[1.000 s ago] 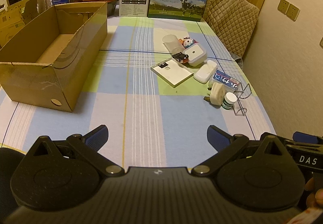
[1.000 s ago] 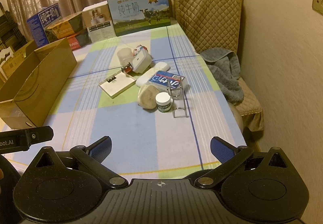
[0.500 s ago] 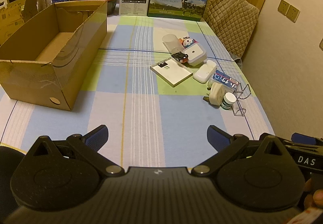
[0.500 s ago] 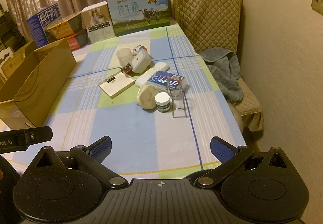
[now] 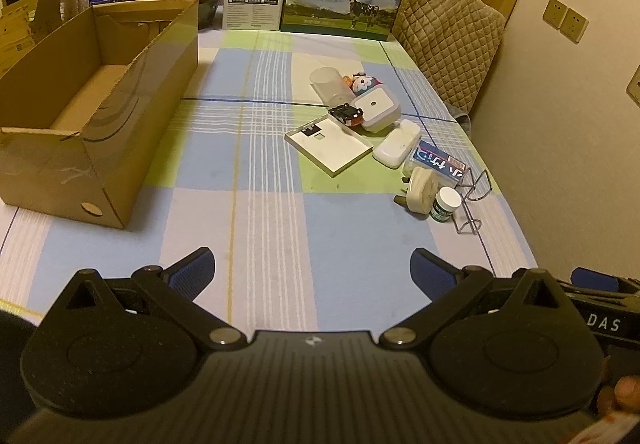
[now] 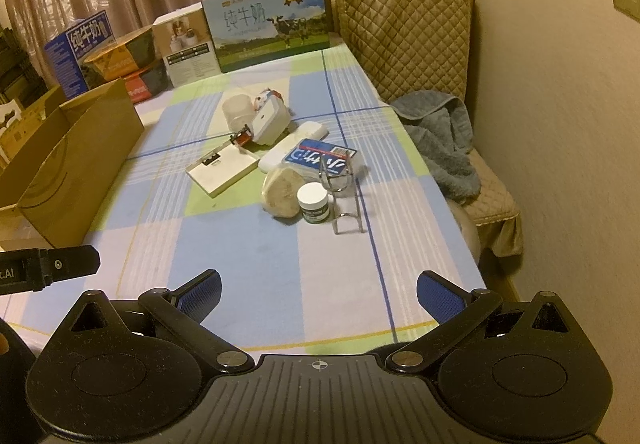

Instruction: Organize rigid objects

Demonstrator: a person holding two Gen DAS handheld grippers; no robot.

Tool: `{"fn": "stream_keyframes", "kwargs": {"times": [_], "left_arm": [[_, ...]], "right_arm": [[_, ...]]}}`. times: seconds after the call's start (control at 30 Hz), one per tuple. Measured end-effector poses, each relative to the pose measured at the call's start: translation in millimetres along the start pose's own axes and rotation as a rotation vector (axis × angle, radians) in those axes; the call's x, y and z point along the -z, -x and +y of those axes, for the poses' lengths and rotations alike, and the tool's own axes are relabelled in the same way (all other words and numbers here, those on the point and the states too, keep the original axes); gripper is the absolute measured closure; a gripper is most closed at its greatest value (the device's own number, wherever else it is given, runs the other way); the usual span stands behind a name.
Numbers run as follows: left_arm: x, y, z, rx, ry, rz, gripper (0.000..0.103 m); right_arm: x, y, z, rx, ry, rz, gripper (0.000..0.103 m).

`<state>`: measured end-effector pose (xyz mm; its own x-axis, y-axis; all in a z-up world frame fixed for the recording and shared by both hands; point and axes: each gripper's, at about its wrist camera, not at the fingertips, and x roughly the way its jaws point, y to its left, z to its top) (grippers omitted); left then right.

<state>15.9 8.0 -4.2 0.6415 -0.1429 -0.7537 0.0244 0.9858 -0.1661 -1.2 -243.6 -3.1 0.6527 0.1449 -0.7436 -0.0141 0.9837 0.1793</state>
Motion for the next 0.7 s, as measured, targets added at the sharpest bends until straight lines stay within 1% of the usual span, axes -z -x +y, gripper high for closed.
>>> {"fn": "stream_keyframes", "kwargs": {"times": [0.23,0.4,0.53,0.6,0.63,0.67,0.7], "left_arm": [[-15.3,-20.8,1.7,0.044,-0.030,-0.004,0.001],[-29.5,-39.4,-0.3,0.078,-0.055,-0.008,0.001],[-38.9,-57.0,-8.5,0.102,-0.105,-0.014,0.001],[-42.2,-68.0,-15.1,0.101,-0.131,-0.012,0.001],[-43.5,-74.4,-17.9,0.104,-0.136,-0.007,0.002],[-44.7,-80.3,-20.7,0.109,-0.139,-0.002,0.003],[-45.7,-86.3,-24.0,0.119,-0.146,0.001,0.007]], "right_arm": [[-17.6,-3.7,-8.8,-0.037,0.001,-0.029,0.002],[-37.0,-9.5,-11.4,-0.053,0.046,-0.056,0.002],[-48.2,-27.6,-18.5,-0.054,0.093,-0.054,0.003],[-53.6,-39.0,-22.3,-0.057,0.103,-0.033,0.009],[-56.7,-44.4,-24.3,-0.061,0.106,-0.022,0.016],[-59.9,-49.9,-24.9,-0.061,0.112,-0.014,0.020],[-62.9,-55.6,-25.2,-0.057,0.121,-0.010,0.021]]}}
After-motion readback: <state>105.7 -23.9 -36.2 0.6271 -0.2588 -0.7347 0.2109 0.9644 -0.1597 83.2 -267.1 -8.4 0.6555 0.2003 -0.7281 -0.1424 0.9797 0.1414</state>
